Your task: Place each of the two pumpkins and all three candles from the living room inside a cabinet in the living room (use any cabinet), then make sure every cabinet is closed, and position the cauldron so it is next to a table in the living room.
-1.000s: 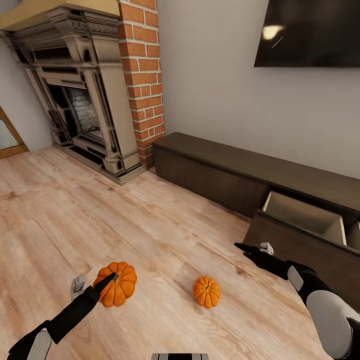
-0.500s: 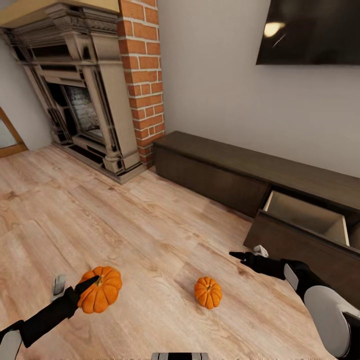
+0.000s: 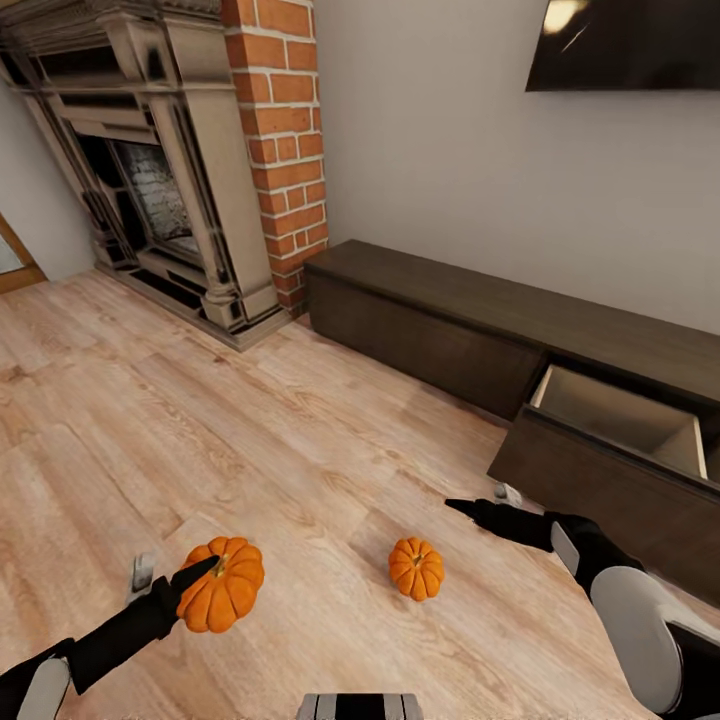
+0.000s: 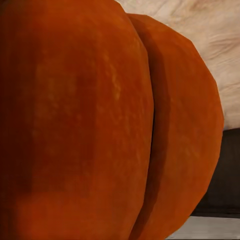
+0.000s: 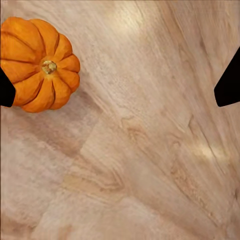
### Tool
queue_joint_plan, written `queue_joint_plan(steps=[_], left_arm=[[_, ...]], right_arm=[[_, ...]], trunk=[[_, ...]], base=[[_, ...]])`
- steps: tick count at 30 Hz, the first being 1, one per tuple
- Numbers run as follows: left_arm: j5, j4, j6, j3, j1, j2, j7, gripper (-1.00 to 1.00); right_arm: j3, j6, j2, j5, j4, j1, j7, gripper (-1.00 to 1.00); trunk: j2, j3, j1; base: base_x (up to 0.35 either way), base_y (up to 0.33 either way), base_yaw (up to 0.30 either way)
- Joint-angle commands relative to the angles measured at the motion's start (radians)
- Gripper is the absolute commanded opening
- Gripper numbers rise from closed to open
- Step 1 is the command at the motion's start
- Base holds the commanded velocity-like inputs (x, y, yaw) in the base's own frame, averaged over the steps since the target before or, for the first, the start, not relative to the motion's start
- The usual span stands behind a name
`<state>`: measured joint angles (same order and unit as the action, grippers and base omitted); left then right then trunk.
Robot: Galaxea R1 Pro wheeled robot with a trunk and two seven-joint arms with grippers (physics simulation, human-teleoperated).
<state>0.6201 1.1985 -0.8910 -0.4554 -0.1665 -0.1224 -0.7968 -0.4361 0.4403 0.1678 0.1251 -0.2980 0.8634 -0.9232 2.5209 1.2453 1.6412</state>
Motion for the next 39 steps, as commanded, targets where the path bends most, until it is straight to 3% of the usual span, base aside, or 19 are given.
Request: queue_joint_plan(steps=[1, 6, 12, 13, 14, 17, 21, 27, 31, 34, 35, 37, 39], left_arm=[[0.001, 0.001, -0.004, -0.001, 0.0, -0.001, -0.035, -1.0], [-0.002, 0.092, -0.014, 0.001, 0.025, 0.002, -0.186, -1.0], [0.003, 0.31, -0.054, 0.016, 0.113, 0.011, -0.25, -1.0], [0.003, 0.324, -0.057, 0.017, 0.12, 0.012, -0.257, -1.0], [0.001, 0.336, -0.061, 0.017, 0.128, 0.016, -0.258, -1.0], [0.001, 0.339, -0.064, 0.021, 0.122, 0.02, -0.258, -1.0], [0.002, 0.345, -0.076, 0.024, 0.098, 0.025, -0.257, -1.0], [-0.008, 0.354, -0.086, 0.051, 0.09, 0.063, -0.26, -1.0], [-0.01, 0.355, -0.086, 0.055, 0.091, 0.067, -0.26, -1.0], [-0.013, 0.351, -0.084, 0.053, 0.091, 0.068, -0.26, -1.0], [-0.013, 0.35, -0.083, 0.053, 0.091, 0.068, -0.26, -1.0], [-0.011, 0.35, -0.083, 0.051, 0.092, 0.068, -0.261, -1.0], [-0.008, 0.348, -0.084, 0.049, 0.093, 0.068, -0.263, -1.0]], right_arm=[[-0.007, -0.036, 0.002, 0.011, -0.004, 0.001, -0.006, 1.0], [0.031, -0.118, 0.009, 0.012, -0.009, 0.001, -0.016, 1.0], [0.048, -0.12, 0.006, 0.012, -0.01, 0.013, -0.011, 1.0], [0.049, -0.12, 0.008, 0.012, -0.01, 0.015, -0.012, 1.0], [0.049, -0.094, 0.025, 0.012, -0.009, 0.055, -0.014, 1.0], [0.049, -0.048, 0.026, 0.011, -0.009, 0.082, -0.01, 1.0], [0.05, -0.018, 0.023, 0.013, -0.006, 0.097, 0.003, 1.0], [0.048, 0.008, 0.035, 0.004, -0.006, 0.104, 0.014, 1.0], [0.047, 0.065, 0.035, 0.003, -0.007, 0.111, 0.038, 1.0], [0.054, -0.011, 0.032, 0.005, -0.035, 0.111, 0.063, 1.0], [0.058, -0.087, 0.031, 0.008, -0.04, 0.109, 0.065, 1.0], [0.086, -0.17, 0.031, 0.013, -0.043, 0.106, 0.064, 1.0], [0.156, -0.231, 0.036, 0.017, -0.032, 0.102, 0.028, 1.0]], trunk=[[0.001, 0.005, 0.0], [0.002, 0.024, 0.002], [0.003, 0.047, 0.005], [0.003, 0.051, 0.006], [0.004, 0.055, 0.006], [0.004, 0.067, 0.007], [0.005, 0.082, 0.009], [0.007, 0.105, 0.012], [0.008, 0.121, 0.014], [0.008, 0.132, 0.015], [0.009, 0.136, 0.016], [0.009, 0.144, 0.016], [0.009, 0.152, 0.017]], base=[[0.0, 0.0, 0.0], [0.0, 0.0, 0.0], [0.0, 0.0, 0.0], [0.0, 0.0, 0.0], [0.0, 0.0, 0.0], [0.0, 0.0, 0.0], [0.0, 0.0, 0.0], [0.0, 0.0, 0.0], [0.0, 0.0, 0.0], [0.0, 0.0, 0.0], [0.0, 0.0, 0.0], [0.0, 0.0, 0.0], [0.0, 0.0, 0.0]])
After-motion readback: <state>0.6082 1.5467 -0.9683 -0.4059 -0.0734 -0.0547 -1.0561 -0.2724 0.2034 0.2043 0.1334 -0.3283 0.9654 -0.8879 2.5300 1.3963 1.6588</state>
